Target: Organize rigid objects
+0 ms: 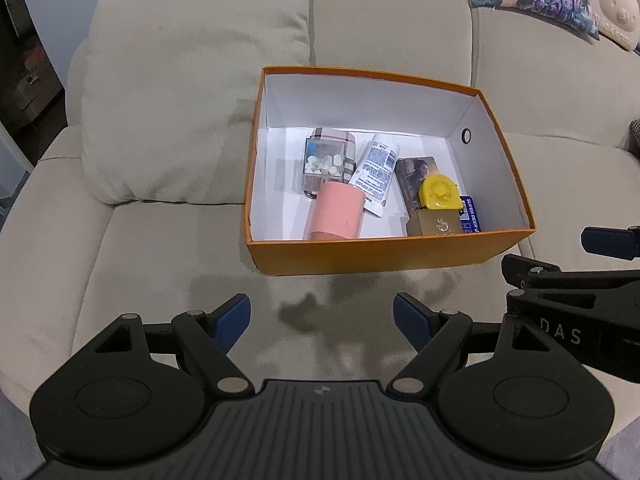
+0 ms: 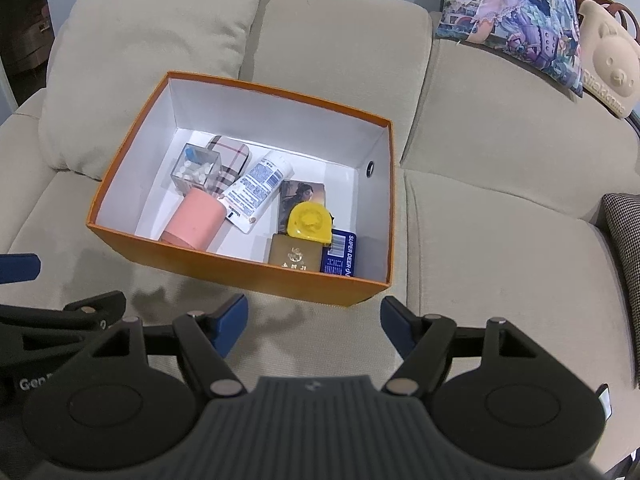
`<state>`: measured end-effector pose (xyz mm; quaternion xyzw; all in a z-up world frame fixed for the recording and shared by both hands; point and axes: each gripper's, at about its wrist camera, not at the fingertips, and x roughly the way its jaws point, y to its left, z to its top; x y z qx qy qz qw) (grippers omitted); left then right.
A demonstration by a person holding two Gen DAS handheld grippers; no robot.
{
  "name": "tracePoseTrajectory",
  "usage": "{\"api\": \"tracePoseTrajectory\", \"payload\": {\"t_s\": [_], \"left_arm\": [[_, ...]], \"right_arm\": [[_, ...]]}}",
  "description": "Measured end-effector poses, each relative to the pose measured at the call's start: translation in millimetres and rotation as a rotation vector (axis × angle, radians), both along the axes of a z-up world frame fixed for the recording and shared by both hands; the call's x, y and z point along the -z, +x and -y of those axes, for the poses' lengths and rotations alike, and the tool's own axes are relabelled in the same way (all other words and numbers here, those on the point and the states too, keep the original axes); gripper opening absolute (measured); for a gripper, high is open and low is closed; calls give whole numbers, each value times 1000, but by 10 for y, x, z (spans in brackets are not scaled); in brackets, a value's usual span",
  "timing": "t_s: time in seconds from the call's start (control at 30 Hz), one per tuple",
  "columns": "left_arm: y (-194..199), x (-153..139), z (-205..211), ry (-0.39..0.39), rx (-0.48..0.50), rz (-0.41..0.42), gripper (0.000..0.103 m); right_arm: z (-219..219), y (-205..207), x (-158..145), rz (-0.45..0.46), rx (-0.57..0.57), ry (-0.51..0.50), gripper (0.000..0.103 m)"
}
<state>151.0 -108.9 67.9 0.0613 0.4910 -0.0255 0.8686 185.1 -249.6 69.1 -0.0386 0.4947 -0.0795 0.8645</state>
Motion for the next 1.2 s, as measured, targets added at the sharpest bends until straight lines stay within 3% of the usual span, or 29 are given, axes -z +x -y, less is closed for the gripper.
{"api": "tracePoseTrajectory", "payload": {"t_s": [1.2], "left_arm": [[16, 77, -19, -25, -8, -5, 103]], "right_arm": [[53, -6, 50, 3, 11, -5, 75]]}}
